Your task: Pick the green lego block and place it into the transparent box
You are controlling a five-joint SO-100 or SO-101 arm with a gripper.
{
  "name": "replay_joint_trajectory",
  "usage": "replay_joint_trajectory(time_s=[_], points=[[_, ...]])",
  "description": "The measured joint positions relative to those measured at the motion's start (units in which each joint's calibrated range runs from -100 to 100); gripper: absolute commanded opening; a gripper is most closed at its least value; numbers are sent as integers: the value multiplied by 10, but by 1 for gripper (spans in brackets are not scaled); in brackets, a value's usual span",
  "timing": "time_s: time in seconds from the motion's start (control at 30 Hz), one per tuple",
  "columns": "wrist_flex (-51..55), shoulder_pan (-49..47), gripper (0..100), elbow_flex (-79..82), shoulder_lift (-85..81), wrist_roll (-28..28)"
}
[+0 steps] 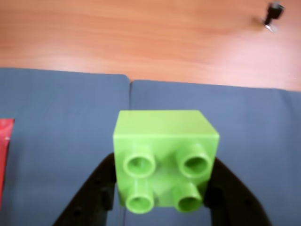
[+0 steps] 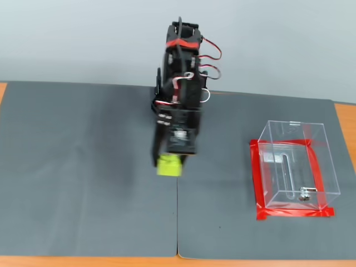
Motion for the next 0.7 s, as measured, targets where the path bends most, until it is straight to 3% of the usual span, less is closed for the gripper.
replay_joint_trajectory(time_s=[0.7], points=[[0, -388, 12, -211, 234, 3]])
